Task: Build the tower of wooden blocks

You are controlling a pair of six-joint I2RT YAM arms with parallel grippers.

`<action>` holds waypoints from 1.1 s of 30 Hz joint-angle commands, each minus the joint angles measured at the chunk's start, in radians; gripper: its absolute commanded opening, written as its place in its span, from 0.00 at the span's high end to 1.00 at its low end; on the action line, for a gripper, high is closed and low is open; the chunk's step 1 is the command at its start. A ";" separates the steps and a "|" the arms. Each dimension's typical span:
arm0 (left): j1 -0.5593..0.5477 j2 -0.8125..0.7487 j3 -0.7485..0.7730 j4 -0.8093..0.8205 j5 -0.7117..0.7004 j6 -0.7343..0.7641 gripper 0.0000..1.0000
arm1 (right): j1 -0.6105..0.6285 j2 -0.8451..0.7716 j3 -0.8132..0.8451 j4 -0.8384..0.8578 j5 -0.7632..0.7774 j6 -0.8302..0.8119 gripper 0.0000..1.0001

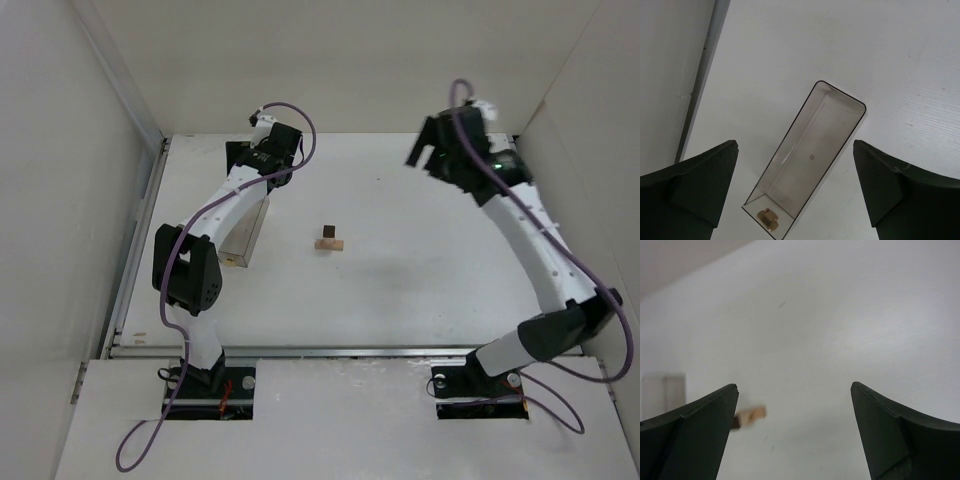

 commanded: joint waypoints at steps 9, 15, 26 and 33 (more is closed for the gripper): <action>-0.004 -0.056 -0.005 0.007 -0.051 0.001 0.00 | -0.624 -0.090 -0.001 -0.205 0.115 -0.130 0.00; -0.004 -0.046 -0.005 0.016 -0.082 0.010 0.00 | -0.649 -0.139 -0.066 -0.185 0.168 -0.139 0.00; -0.004 -0.036 -0.005 0.016 -0.072 0.010 0.00 | -0.649 -0.196 -0.115 -0.172 0.178 -0.158 0.00; -0.004 -0.036 -0.014 0.016 -0.072 0.010 0.00 | -0.649 -0.250 -0.126 -0.126 0.169 -0.176 0.00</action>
